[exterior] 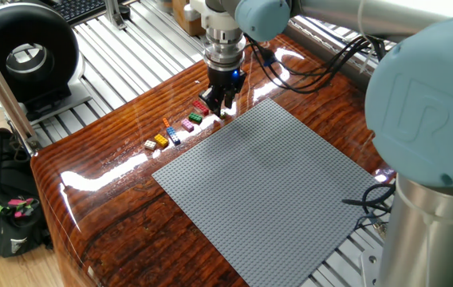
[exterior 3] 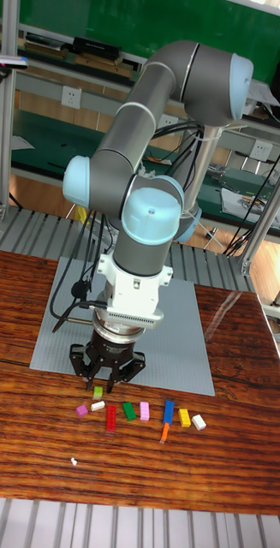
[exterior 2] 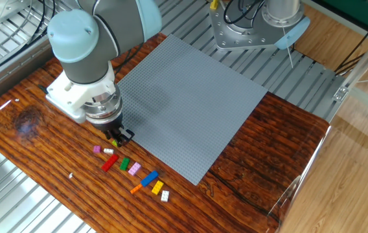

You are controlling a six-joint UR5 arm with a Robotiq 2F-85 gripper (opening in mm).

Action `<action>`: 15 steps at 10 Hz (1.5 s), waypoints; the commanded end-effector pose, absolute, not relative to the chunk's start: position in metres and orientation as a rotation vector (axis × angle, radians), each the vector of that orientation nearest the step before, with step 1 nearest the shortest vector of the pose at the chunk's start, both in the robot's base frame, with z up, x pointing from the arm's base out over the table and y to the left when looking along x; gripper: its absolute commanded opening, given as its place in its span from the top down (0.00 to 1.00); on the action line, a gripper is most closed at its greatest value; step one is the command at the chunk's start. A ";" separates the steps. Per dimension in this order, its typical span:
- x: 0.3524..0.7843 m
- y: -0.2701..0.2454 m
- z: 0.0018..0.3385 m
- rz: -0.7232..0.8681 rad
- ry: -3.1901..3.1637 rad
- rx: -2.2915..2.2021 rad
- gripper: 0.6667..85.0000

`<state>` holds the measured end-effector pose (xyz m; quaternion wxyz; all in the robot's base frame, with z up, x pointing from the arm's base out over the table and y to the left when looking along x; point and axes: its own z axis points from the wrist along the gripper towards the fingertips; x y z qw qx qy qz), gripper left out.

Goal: Build with small Lego blocks

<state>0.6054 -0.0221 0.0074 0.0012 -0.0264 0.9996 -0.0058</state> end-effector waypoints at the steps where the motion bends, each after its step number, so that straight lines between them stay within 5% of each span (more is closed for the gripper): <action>1: 0.604 -0.021 0.004 -0.003 3.141 -0.078 0.56; 10: 0.606 -0.022 0.004 -0.011 3.131 -0.069 0.65; 13: 0.605 -0.021 0.007 -0.008 3.131 -0.049 0.73; 15: 0.605 -0.023 0.008 -0.015 3.131 -0.035 0.88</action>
